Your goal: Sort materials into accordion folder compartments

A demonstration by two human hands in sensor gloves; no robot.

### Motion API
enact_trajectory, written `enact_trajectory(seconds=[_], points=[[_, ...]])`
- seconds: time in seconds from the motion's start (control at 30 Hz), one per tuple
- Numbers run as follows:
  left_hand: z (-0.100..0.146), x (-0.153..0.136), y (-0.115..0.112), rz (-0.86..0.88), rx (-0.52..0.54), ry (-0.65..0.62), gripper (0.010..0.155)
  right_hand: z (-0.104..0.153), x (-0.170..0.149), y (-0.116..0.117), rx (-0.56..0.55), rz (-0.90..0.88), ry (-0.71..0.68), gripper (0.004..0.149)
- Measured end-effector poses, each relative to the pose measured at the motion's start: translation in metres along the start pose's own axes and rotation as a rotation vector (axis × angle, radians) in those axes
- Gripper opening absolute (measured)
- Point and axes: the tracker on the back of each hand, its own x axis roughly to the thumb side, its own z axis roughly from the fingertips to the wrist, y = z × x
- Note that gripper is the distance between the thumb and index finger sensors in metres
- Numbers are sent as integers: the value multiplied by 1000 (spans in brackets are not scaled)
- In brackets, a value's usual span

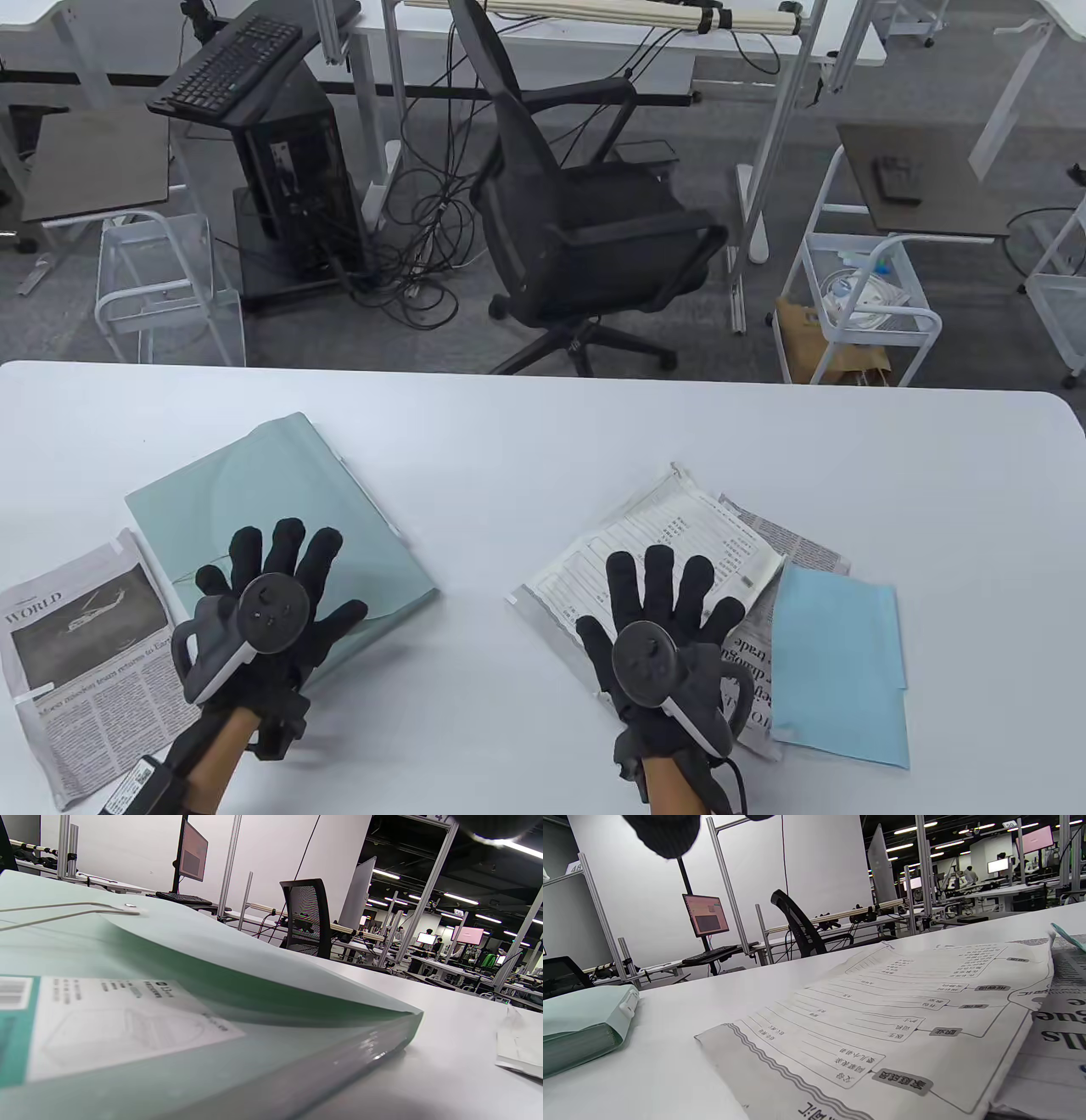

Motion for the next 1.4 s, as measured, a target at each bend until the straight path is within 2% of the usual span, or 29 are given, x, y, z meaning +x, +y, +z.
enact_trajectory(seconds=[0.33,0.47,0.63,0.83,1.0,1.2,1.4], points=[[-2,-11,4,36,13,61,85,0,1,1,14,-8,-15,70],[-5,-28,8,43,11,145,87,0,-1,1,14,-20,-14,70],[-8,-65,12,94,-17,300,89,0,-2,1,13,-30,-11,70],[-11,-101,5,100,-88,485,92,0,-1,2,23,-25,-16,70],[-13,-121,-8,91,-194,602,95,0,-1,2,30,-26,-13,70],[-14,-128,-20,47,-295,671,101,0,0,3,34,-21,-14,70],[-17,-127,-32,30,-376,675,104,0,0,3,41,-24,-10,70]])
